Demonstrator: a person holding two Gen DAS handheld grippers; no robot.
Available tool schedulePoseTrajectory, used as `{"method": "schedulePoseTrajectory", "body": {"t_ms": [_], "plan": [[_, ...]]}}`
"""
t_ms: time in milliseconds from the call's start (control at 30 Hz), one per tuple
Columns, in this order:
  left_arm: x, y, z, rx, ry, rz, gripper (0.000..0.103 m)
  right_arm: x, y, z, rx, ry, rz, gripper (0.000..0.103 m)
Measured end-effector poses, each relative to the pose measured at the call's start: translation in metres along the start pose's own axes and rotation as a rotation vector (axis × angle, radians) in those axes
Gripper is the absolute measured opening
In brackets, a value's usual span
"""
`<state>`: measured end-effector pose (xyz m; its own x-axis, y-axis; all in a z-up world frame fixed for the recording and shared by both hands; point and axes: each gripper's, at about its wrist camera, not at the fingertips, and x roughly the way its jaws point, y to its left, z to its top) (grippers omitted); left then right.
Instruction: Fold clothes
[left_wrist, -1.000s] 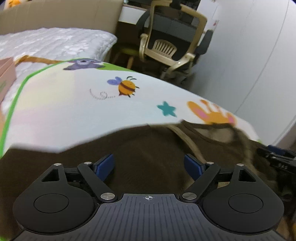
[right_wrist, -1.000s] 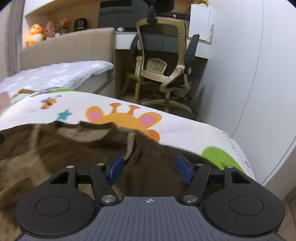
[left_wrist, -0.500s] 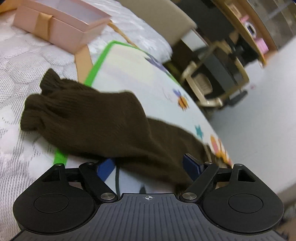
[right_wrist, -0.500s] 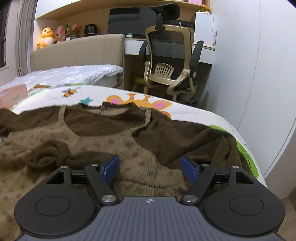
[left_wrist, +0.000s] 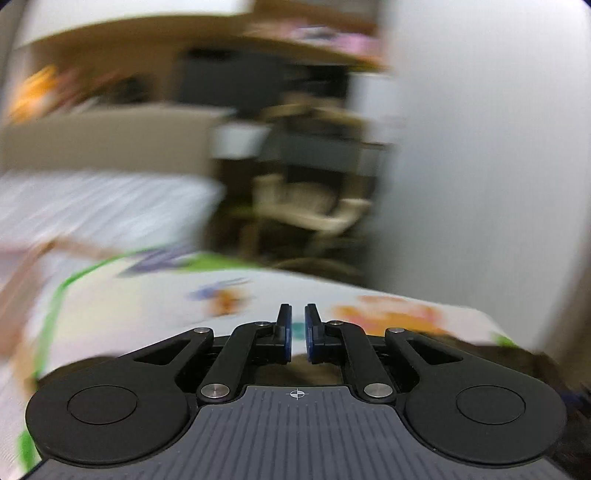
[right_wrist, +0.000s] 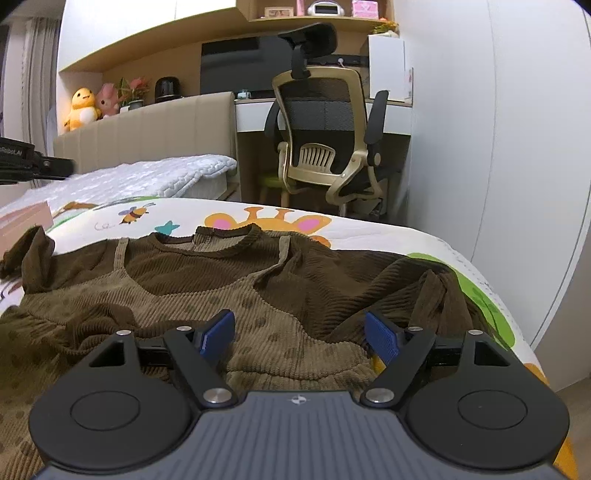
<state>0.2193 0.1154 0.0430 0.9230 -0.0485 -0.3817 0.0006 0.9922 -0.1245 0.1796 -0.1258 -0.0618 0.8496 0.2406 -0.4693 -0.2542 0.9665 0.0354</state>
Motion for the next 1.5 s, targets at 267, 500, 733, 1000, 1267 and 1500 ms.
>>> {"method": "schedulePoseTrajectory", "body": {"t_ms": [267, 500, 733, 1000, 1267, 1500], "plan": [[0.0, -0.033, -0.039, -0.072, 0.208, -0.1, 0.06, -0.003, -0.006, 0.0, 0.035, -0.02, 0.012, 0.085], [-0.017, 0.105, -0.037, -0.641, 0.176, 0.209, 0.086, -0.003, -0.007, -0.001, 0.045, -0.033, 0.022, 0.087], [0.018, 0.193, -0.05, -0.951, 0.194, 0.323, 0.06, -0.003, -0.008, -0.002, 0.051, -0.038, 0.027, 0.087], [0.031, 0.126, 0.018, -0.404, 0.102, 0.374, 0.008, -0.005, -0.01, -0.003, 0.069, -0.05, 0.04, 0.087], [0.029, -0.026, 0.051, -0.093, 0.037, -0.16, 0.012, -0.006, -0.014, -0.004, 0.098, -0.05, 0.048, 0.087], [0.045, -0.055, 0.002, 0.086, 0.203, -0.062, 0.06, -0.007, -0.013, -0.005, 0.101, -0.053, 0.047, 0.087]]}}
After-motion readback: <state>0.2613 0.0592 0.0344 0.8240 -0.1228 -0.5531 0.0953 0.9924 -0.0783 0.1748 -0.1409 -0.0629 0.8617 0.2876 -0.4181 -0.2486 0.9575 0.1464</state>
